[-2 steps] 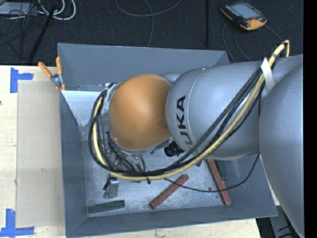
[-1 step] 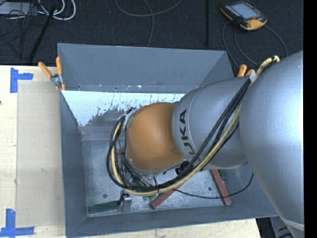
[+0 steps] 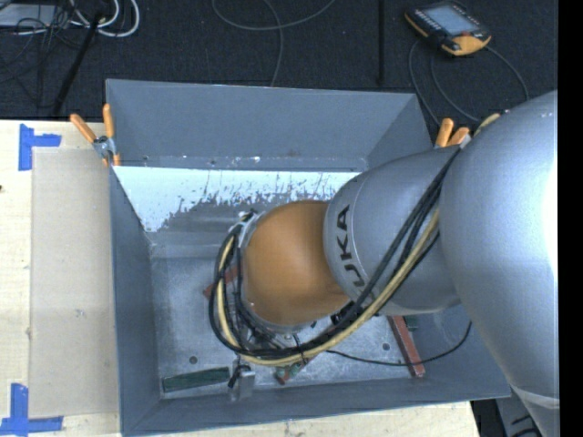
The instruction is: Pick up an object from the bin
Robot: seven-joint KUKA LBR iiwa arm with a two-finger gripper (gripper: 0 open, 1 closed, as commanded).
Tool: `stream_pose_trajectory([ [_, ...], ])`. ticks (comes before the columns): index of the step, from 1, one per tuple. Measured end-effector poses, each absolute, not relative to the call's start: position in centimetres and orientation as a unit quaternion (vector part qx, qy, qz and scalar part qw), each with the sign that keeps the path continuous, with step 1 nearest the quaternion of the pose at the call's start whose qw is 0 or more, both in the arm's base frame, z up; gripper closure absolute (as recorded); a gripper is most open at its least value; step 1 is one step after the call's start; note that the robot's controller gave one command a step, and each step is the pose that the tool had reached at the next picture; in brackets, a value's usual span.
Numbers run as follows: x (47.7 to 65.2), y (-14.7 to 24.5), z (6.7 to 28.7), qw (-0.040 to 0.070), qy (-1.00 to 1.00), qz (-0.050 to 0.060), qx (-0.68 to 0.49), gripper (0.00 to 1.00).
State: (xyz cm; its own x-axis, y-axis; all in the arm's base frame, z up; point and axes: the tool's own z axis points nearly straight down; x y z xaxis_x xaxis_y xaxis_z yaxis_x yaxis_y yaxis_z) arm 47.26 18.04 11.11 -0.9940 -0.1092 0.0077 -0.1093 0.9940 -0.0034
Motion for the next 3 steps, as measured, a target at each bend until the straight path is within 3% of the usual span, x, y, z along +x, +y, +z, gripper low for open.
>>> stream_pose_trajectory([
  [1,48.6,17.9,6.9,0.002,-0.982,0.000,0.189,1.00],
  [2,48.6,17.9,6.9,0.002,-0.982,0.000,0.189,1.00],
  [3,49.3,16.2,20.9,-0.003,-0.979,0.000,0.206,1.00],
])
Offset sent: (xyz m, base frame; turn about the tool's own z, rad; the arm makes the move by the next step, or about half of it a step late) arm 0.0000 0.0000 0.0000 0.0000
